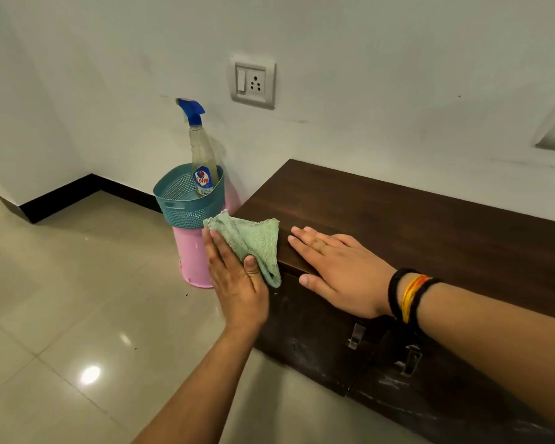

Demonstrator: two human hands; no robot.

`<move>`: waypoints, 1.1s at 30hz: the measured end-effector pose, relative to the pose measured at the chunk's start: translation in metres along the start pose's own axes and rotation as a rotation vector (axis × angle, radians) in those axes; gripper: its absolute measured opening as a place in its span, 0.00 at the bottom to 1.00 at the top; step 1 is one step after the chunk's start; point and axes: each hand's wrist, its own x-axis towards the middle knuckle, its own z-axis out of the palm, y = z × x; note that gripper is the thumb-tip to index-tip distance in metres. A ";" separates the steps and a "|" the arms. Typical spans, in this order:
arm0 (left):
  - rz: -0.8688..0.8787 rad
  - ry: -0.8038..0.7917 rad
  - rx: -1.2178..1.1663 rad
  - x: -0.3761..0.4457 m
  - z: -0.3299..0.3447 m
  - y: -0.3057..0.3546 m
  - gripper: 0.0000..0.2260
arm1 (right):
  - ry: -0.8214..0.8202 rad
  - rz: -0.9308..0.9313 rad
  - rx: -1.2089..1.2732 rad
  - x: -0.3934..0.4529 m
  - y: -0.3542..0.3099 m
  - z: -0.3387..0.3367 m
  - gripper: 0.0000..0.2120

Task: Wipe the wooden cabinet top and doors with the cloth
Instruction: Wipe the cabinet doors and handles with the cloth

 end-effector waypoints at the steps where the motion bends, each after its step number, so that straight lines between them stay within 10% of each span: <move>1: -0.040 0.006 -0.016 -0.004 0.003 -0.001 0.35 | 0.002 -0.004 -0.002 0.002 0.000 0.000 0.34; 12: -0.363 -0.092 -0.154 -0.051 0.018 -0.021 0.32 | -0.039 -0.046 0.000 0.006 0.005 0.000 0.35; 19: -0.470 0.184 -0.245 -0.032 0.058 0.025 0.28 | -0.034 -0.052 0.005 0.007 0.009 0.004 0.36; 22: -0.766 0.108 -0.346 -0.075 0.060 0.010 0.25 | -0.028 -0.047 -0.023 0.007 0.009 0.003 0.35; 27: -0.323 0.154 -0.237 -0.053 0.067 0.026 0.28 | -0.016 -0.054 -0.021 0.008 0.010 0.005 0.37; 33: -0.950 0.001 -0.427 -0.087 0.057 0.024 0.26 | -0.065 -0.040 -0.052 0.004 0.005 0.001 0.37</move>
